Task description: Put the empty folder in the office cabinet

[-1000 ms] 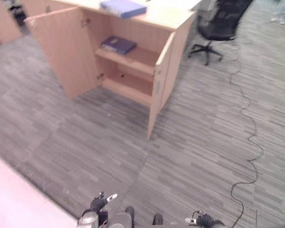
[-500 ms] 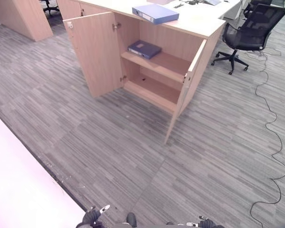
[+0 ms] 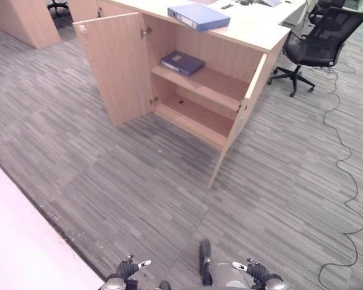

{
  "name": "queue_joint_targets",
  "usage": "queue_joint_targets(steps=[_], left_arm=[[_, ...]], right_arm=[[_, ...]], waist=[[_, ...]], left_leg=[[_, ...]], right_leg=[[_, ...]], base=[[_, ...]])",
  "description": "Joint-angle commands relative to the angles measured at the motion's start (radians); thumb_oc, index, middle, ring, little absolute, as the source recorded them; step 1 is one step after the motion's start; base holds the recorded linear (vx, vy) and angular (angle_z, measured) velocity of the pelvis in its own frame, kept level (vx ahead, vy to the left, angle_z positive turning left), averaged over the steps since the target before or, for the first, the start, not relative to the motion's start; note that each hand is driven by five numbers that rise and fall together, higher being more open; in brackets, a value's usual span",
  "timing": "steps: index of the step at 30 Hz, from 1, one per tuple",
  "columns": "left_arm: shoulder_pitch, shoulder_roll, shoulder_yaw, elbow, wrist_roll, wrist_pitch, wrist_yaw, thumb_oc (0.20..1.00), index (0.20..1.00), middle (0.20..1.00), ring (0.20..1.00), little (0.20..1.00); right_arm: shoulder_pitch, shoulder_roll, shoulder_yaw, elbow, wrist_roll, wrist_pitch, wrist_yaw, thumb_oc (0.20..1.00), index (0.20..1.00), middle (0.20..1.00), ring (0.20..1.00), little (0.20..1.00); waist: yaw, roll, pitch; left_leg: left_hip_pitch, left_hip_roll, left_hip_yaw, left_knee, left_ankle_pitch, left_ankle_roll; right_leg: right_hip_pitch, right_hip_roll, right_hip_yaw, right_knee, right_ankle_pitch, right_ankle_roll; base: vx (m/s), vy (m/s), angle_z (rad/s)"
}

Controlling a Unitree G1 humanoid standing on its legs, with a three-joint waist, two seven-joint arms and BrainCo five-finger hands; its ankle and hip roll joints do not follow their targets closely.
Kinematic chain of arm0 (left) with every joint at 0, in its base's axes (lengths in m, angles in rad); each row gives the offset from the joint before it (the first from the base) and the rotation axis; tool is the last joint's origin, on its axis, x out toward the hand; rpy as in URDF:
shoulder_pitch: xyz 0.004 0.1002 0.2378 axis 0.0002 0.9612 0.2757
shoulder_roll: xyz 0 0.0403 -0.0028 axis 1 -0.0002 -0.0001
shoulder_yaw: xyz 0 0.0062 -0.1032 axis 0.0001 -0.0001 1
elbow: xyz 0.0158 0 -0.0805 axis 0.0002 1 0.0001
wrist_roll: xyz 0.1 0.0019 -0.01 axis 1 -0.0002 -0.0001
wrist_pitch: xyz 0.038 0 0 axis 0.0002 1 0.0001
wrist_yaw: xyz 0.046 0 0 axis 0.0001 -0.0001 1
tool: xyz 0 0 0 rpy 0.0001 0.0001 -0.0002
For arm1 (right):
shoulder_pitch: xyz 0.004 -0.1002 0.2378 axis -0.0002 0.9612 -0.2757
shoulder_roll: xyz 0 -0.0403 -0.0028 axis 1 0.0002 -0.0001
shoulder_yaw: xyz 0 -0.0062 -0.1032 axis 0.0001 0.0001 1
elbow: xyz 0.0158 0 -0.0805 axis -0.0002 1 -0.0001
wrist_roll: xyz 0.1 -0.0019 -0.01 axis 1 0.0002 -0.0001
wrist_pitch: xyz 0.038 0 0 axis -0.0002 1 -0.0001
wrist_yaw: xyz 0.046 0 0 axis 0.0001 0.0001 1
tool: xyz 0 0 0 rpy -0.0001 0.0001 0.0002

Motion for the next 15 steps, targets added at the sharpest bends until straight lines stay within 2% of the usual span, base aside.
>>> queue_joint_targets(steps=[1,2,3,4,5,6,7,8,9,11,13,15], left_arm=[[-0.014,0.009,0.016,0.003,0.041,-0.026,0.000,1.000,1.000,1.000,1.000,1.000],[-0.014,0.010,0.016,0.003,0.041,-0.026,0.000,1.000,1.000,1.000,1.000,1.000],[-0.017,0.010,0.015,0.001,0.036,-0.026,-0.004,1.000,1.000,1.000,1.000,1.000],[-0.017,0.010,0.015,0.001,0.036,-0.026,-0.004,1.000,1.000,1.000,1.000,1.000],[-0.019,0.009,0.003,-0.005,0.042,-0.027,-0.006,1.000,1.000,1.000,1.000,1.000],[-0.019,0.009,0.003,-0.005,0.042,-0.027,-0.006,1.000,1.000,1.000,1.000,1.000],[-0.025,0.011,-0.004,-0.011,0.038,-0.026,-0.006,1.000,1.000,1.000,1.000,1.000],[-0.029,0.015,-0.005,-0.017,0.035,-0.024,-0.004,1.000,1.000,1.000,1.000,1.000],[-0.029,0.015,-0.005,-0.017,0.035,-0.024,-0.004,1.000,1.000,1.000,1.000,1.000],[-0.031,0.018,0.005,-0.029,0.019,-0.025,0.003,1.000,1.000,1.000,1.000,1.000],[-0.039,0.018,0.018,-0.039,-0.002,-0.026,0.018,1.000,1.000,1.000,1.000,1.000],[-0.040,0.015,0.027,-0.040,-0.020,-0.032,0.027,1.000,1.000,1.000,1.000,1.000]], right_arm=[[0.042,-0.018,0.015,0.060,0.026,0.007,0.003,1.000,1.000,1.000,1.000,1.000],[0.042,-0.018,0.015,0.060,0.026,0.007,0.003,1.000,1.000,1.000,1.000,1.000],[0.051,-0.019,0.011,0.070,0.027,0.002,0.004,1.000,1.000,1.000,1.000,1.000],[0.051,-0.019,0.011,0.070,0.027,0.002,0.004,1.000,1.000,1.000,1.000,1.000],[0.044,-0.026,0.006,0.072,0.036,-0.001,0.001,1.000,1.000,1.000,1.000,1.000],[0.044,-0.026,0.005,0.072,0.036,-0.001,0.001,1.000,1.000,1.000,1.000,1.000],[0.038,-0.028,0.013,0.073,0.034,-0.003,-0.002,1.000,1.000,1.000,1.000,1.000],[0.034,-0.029,0.018,0.070,0.039,-0.004,0.000,1.000,1.000,1.000,1.000,1.000],[0.034,-0.028,0.017,0.070,0.039,-0.004,0.000,1.000,1.000,1.000,1.000,1.000],[0.028,-0.029,0.018,0.064,0.050,-0.006,-0.001,1.000,1.000,1.000,1.000,1.000],[0.020,-0.033,0.017,0.056,0.058,-0.004,-0.005,1.000,1.000,1.000,1.000,1.000],[0.017,-0.033,0.025,0.053,0.054,-0.002,-0.009,1.000,1.000,1.000,1.000,1.000]], waist=[[-0.020,0.017,-0.035],[-0.020,0.015,-0.037],[-0.026,0.019,-0.056],[-0.025,0.019,-0.056],[-0.028,0.015,-0.067],[-0.028,0.015,-0.067],[-0.028,0.013,-0.074],[-0.025,0.008,-0.071],[-0.026,0.005,-0.073],[-0.008,-0.008,-0.050],[0.013,-0.024,-0.032],[0.030,-0.040,-0.018]], left_leg=[[0.014,-0.036,-0.011,0.005,-0.101,0.017],[0.011,-0.038,-0.012,0.005,-0.099,0.018],[0.027,-0.007,0.008,0.017,-0.111,-0.001],[0.028,-0.006,0.008,0.017,-0.111,-0.001],[0.012,0.025,0.038,0.107,-0.134,-0.023],[0.011,0.025,0.038,0.110,-0.136,-0.023],[-0.025,0.075,0.069,0.262,-0.091,-0.060],[-0.065,0.098,0.076,0.389,-0.056,-0.072],[-0.069,0.096,0.075,0.388,-0.053,-0.071],[-0.168,0.124,0.065,0.642,0.010,-0.072],[-0.253,0.122,0.022,0.832,0.079,-0.067],[-0.337,0.130,0.010,0.890,0.072,-0.048]], right_leg=[[0.100,0.035,0.014,-0.069,0.051,0.013],[0.097,0.034,0.014,-0.070,0.052,0.014],[0.118,0.050,0.007,-0.070,0.035,0.001],[0.119,0.050,0.007,-0.070,0.035,0.001],[0.153,0.067,0.011,-0.081,0.009,-0.016],[0.153,0.068,0.011,-0.081,0.009,-0.016],[0.196,0.099,0.021,-0.098,-0.011,-0.042],[0.217,0.111,0.030,-0.099,-0.026,-0.063],[0.214,0.108,0.030,-0.099,-0.026,-0.063],[0.256,0.125,0.054,-0.095,-0.055,-0.102],[0.282,0.139,0.079,-0.093,-0.072,-0.132],[0.312,0.134,0.109,-0.094,-0.087,-0.141]], base=[[0.26,-0.091,-0.07],[0.49,-0.207,0.00],[0.23,-0.118,0.03],[0.42,-0.234,0.04],[0.19,-0.119,-0.01],[0.40,-0.286,-0.04],[0.30,-0.259,-0.07],[0.30,-0.260,-0.17],[0.15,-0.163,-0.21],[0.16,-0.186,-0.50],[0.19,-0.195,-0.50],[0.17,-0.090,-0.63]])
